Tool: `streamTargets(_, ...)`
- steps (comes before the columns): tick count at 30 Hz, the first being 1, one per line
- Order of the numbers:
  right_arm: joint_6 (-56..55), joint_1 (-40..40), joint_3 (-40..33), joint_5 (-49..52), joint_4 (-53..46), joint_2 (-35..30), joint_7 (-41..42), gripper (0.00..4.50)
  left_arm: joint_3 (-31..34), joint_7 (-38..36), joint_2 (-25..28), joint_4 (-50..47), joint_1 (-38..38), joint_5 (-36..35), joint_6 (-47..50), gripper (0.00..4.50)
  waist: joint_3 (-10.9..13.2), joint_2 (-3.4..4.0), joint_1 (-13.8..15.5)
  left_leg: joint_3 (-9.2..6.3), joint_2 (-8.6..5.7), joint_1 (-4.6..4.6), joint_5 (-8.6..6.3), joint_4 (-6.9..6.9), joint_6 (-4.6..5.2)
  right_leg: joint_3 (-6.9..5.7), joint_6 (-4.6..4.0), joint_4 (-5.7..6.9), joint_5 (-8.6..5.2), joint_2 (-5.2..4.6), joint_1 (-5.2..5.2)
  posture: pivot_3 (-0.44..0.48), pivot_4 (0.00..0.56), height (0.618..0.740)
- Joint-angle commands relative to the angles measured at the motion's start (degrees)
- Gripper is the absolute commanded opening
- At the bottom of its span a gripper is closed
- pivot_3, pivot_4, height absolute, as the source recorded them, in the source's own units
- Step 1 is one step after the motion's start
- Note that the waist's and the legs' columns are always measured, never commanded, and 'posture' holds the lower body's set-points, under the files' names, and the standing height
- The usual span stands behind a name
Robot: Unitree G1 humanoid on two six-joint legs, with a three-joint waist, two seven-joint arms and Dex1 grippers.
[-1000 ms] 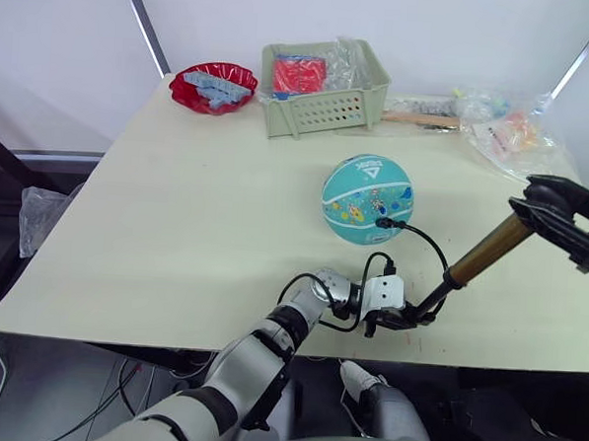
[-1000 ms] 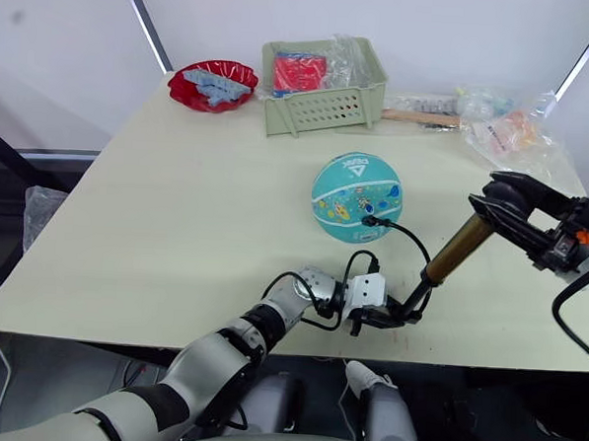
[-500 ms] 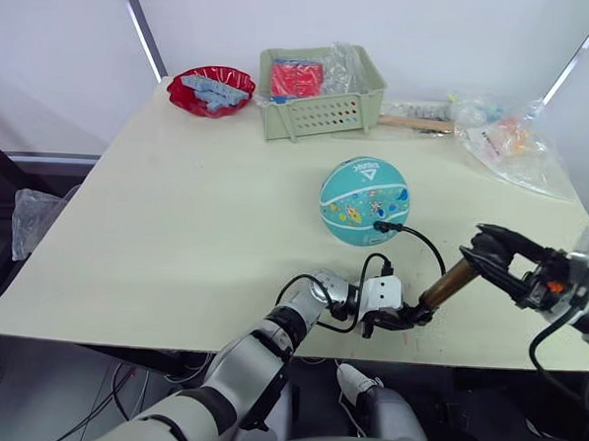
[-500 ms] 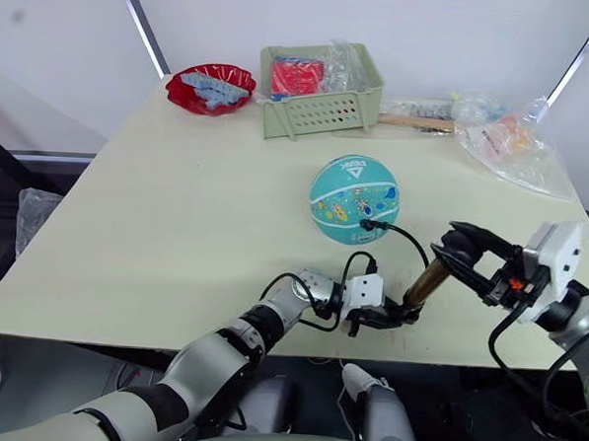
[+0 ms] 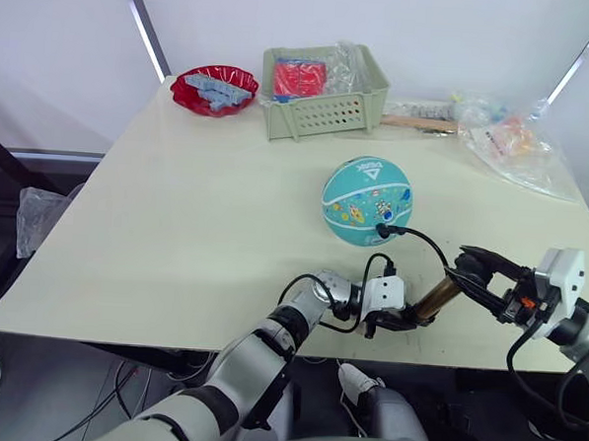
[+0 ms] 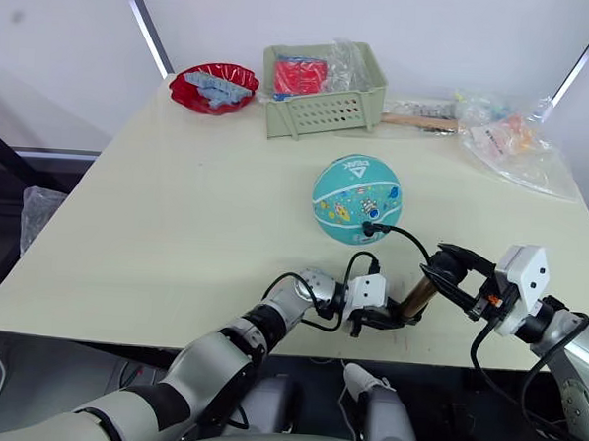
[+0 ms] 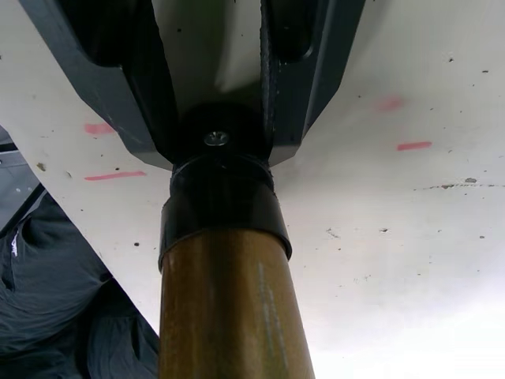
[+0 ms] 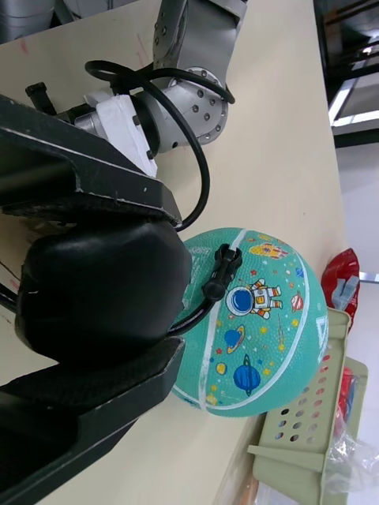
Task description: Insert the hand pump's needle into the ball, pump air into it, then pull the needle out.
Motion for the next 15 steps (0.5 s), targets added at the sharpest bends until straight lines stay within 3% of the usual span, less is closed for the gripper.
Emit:
streamTargets(1, 2.6, -0.2, -6.0, 5.3, -4.1, -2.2, -0.3, 1.72, -2.1, -1.0, 1.1, 4.1, 1.9, 3.1, 2.7, 1.05, 0.1, 0.12, 0.2, 0.00, 0.00, -0.01, 0.00, 0.00, 0.00, 0.00, -0.01, 0.00, 0.01, 0.00, -0.01, 0.000, 0.150, 0.738)
streamTargets(15, 16.5, -9.1, -23.1, 25.8, -8.9, -12.7, -7.8, 1.72, -2.1, -1.4, 0.9, 4.1, 1.6, 3.2, 2.6, 1.05, 0.6, 0.56, 0.7, 0.13, -0.02, -0.10, 0.00, 0.04, 0.00, 0.07, -0.01, 0.01, 0.07, 0.00, -0.12, 0.000, 0.150, 0.738)
